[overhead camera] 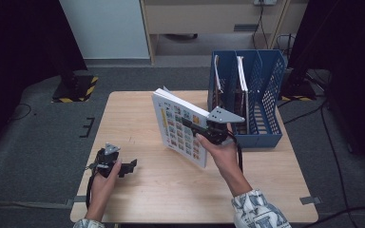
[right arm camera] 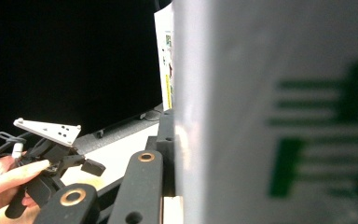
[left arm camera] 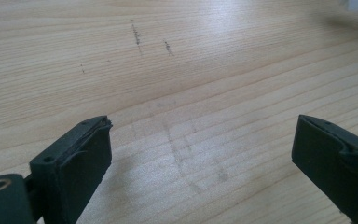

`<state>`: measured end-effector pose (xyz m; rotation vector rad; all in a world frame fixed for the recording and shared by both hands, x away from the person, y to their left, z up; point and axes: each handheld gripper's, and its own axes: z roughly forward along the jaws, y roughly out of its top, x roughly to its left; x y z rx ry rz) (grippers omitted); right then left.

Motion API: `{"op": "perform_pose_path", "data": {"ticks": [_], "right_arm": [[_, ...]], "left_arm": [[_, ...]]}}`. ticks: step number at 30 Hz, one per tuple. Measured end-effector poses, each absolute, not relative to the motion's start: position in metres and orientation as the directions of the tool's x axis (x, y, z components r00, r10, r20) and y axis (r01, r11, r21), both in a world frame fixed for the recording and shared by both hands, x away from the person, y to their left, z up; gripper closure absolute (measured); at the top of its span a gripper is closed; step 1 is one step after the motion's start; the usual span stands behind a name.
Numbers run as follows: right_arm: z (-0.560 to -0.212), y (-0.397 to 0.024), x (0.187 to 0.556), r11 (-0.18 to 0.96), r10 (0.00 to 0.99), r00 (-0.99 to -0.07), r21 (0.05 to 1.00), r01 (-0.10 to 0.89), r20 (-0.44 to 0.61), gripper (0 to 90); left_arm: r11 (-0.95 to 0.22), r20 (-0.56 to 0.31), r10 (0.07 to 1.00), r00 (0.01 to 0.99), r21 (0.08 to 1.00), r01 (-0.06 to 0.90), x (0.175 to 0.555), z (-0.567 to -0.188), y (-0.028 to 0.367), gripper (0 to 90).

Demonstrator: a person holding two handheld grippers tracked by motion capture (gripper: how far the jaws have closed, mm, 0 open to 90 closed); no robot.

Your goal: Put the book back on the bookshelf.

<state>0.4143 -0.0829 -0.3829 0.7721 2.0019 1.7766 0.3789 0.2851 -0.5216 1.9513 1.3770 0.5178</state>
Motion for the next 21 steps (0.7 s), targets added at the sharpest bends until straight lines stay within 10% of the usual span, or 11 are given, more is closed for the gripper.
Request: {"op": "perform_pose_path", "data": {"ticks": [21], "right_arm": [[-0.378, -0.095, 0.408, 0.060, 0.609, -0.788, 0.986, 0.157, 0.088, 73.8]], "left_arm": [[-0.251, -0.023, 0.932, 0.362, 0.679, 0.689, 0.381, -0.530, 0.282, 4.4]]}}
